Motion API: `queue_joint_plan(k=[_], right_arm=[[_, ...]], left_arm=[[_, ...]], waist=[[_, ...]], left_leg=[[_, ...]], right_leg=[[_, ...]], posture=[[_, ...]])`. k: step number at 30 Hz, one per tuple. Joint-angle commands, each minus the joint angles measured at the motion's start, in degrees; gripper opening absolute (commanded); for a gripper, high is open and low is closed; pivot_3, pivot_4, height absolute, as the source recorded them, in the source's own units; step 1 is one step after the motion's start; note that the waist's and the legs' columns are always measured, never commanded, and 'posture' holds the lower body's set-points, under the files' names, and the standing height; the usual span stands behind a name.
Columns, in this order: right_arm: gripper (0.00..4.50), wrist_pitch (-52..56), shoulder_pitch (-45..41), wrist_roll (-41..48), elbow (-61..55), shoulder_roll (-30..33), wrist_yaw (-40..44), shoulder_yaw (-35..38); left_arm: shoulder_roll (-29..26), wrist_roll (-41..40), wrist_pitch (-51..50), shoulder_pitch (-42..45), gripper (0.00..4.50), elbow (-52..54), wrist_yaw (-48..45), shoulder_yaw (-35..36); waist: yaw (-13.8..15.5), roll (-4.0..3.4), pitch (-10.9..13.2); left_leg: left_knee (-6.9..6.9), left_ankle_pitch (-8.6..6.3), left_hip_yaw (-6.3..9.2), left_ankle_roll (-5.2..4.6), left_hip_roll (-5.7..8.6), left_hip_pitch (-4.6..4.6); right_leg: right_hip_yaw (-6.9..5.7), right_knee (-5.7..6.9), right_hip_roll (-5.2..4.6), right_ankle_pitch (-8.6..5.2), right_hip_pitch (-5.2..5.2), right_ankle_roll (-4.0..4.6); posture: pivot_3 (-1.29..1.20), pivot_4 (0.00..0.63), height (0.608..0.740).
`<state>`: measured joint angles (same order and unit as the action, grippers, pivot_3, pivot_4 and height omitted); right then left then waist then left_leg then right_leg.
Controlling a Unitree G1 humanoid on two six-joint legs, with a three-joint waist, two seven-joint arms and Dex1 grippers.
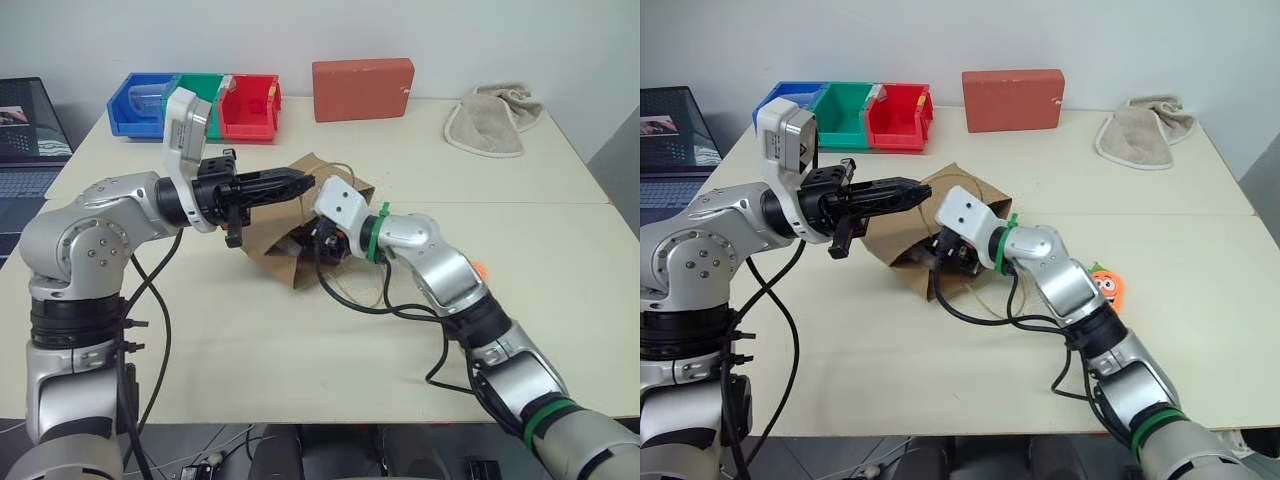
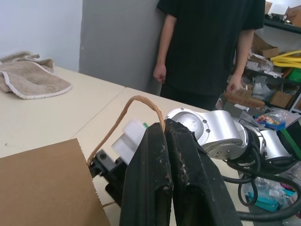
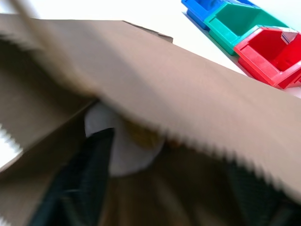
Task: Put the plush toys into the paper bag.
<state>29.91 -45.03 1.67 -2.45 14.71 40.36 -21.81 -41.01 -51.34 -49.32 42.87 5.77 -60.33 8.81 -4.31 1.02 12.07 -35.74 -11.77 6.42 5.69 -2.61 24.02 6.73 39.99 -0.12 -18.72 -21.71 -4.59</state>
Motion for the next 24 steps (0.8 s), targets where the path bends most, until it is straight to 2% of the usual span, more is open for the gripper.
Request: queue_joint_plan(k=[1, 4, 6, 10, 13, 16, 19, 24], right_arm=[[4.4, 5.1, 1.2, 4.9, -12.1, 3.2, 3.7, 3.9], [4.4, 9.1, 4.1, 9.8, -20.9, 8.8, 7.5, 7.4], [4.4, 5.7, 6.8, 12.4, -25.6, 13.6, 11.9, 9.5], [4.4, 8.2, 14.8, 17.6, -32.9, 25.5, 17.5, 16.3], [4.4, 5.6, 22.6, 12.8, -31.4, 36.6, 18.9, 18.8], [4.4, 0.5, 28.7, 9.0, -28.2, 42.7, 18.8, 19.6], [4.4, -6.3, 33.4, 3.2, -24.0, 47.1, 18.2, 18.4], [4.4, -11.3, 33.5, -2.1, -16.7, 44.6, 14.0, 16.0]], left_arm=[[0.9, 0.3, 1.8, 0.8, 0.0, 0.1, 1.0, 1.4], [1.5, 0.6, 2.2, 0.9, 0.0, -0.3, 1.4, 1.3], [1.5, 0.8, 2.3, 0.8, 0.0, -0.3, 1.1, 1.1], [1.7, 1.0, 2.3, 0.7, 0.0, -0.5, 0.8, 1.0], [1.4, 1.5, 2.6, 0.7, 0.0, -0.8, 0.0, 0.7], [1.2, 1.6, 2.5, 0.4, 0.0, -0.8, -0.3, 0.8], [1.1, 2.0, 2.6, 0.4, 0.0, -0.9, -0.5, 0.7], [1.5, 2.6, 2.7, 0.5, 0.0, -1.0, -0.5, 0.6]], waist=[[0.0, 0.0, 0.0], [0.0, 0.0, 0.0], [0.1, 0.0, 0.0], [0.8, 0.01, 0.0], [1.1, 0.02, 0.0], [1.0, 0.04, 0.0], [0.9, 0.05, 0.0], [0.9, 0.05, 0.0]], left_leg=[[0.0, 0.0, 0.0, 0.0, 0.0, 0.0], [-0.01, 0.0, 0.01, 0.0, 0.0, 0.03], [-0.02, 0.0, 0.0, 0.0, 0.01, 0.02], [-0.02, -0.01, 0.0, -0.01, 0.02, 0.03], [-0.06, -0.01, -0.03, -0.02, 0.03, 0.02], [-0.12, -0.01, -0.08, -0.02, 0.03, -0.01], [-0.13, -0.01, -0.18, -0.02, 0.02, -0.06], [-0.22, 0.0, -0.22, -0.02, 0.02, -0.07]], right_leg=[[0.0, 0.0, 0.0, 0.0, -0.01, 0.0], [0.0, 0.0, 0.0, 0.0, 0.0, 0.0], [0.0, -0.01, 0.0, 0.0, 0.01, 0.0], [0.0, -0.07, 0.0, -0.01, 0.04, -0.01], [0.03, -0.09, -0.01, -0.01, 0.06, -0.02], [0.07, -0.11, 0.0, -0.01, 0.1, -0.02], [0.16, -0.1, 0.0, -0.02, 0.1, -0.03], [0.21, -0.1, 0.0, -0.02, 0.12, -0.04]], posture=[[0.0, 0.15, 0.74], [0.0, 0.15, 0.74], [0.0, 0.15, 0.74], [0.0, 0.15, 0.74], [0.0, 0.15, 0.74], [0.0, 0.15, 0.74], [0.0, 0.15, 0.74], [0.0, 0.15, 0.74]])
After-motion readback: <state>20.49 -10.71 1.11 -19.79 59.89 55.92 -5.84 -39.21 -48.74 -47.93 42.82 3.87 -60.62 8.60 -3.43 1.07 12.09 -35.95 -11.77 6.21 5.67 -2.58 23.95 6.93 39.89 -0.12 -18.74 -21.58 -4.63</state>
